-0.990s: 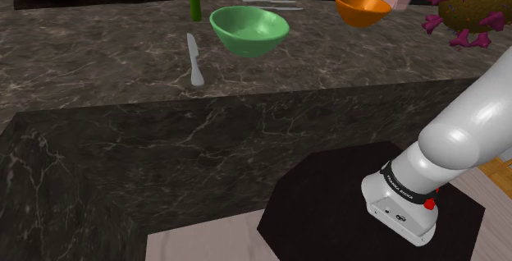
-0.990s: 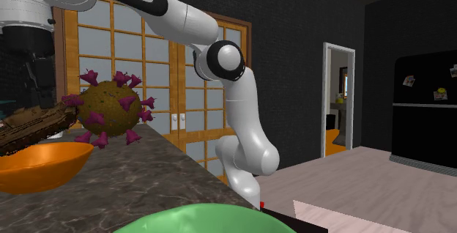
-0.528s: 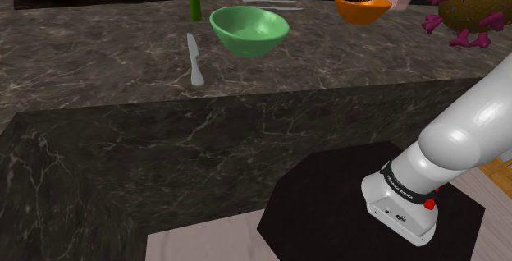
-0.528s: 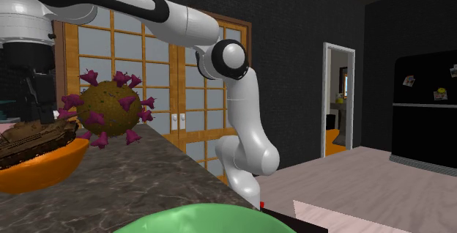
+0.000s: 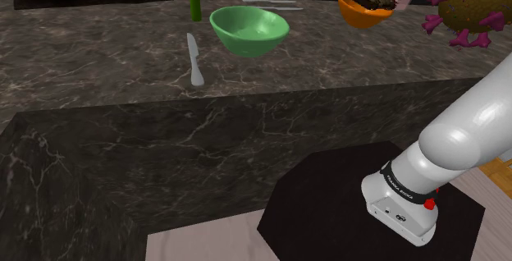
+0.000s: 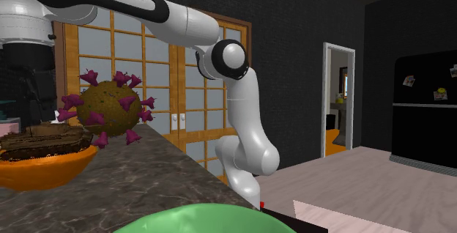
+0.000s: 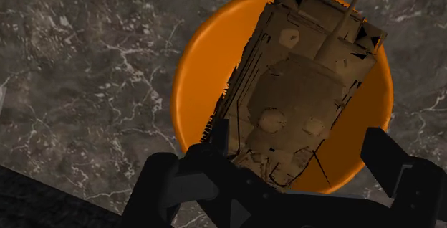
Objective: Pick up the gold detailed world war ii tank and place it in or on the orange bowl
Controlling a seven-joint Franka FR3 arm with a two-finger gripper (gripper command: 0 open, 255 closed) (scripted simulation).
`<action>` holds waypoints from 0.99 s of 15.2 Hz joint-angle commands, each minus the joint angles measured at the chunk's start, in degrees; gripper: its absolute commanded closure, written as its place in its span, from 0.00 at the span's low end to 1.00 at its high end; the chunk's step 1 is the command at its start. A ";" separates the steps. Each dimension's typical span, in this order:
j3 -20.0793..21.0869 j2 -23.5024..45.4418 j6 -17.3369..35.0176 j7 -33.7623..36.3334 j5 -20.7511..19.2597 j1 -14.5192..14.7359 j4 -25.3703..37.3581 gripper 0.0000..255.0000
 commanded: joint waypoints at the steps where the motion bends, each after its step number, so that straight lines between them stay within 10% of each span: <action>1: 0.00 0.00 0.00 0.00 0.00 0.00 0.00 0.00; 7: -0.64 5.65 -9.45 -1.19 1.75 -1.11 14.84 0.00; 15: -0.63 5.65 -9.45 -1.19 1.75 -1.13 14.84 0.00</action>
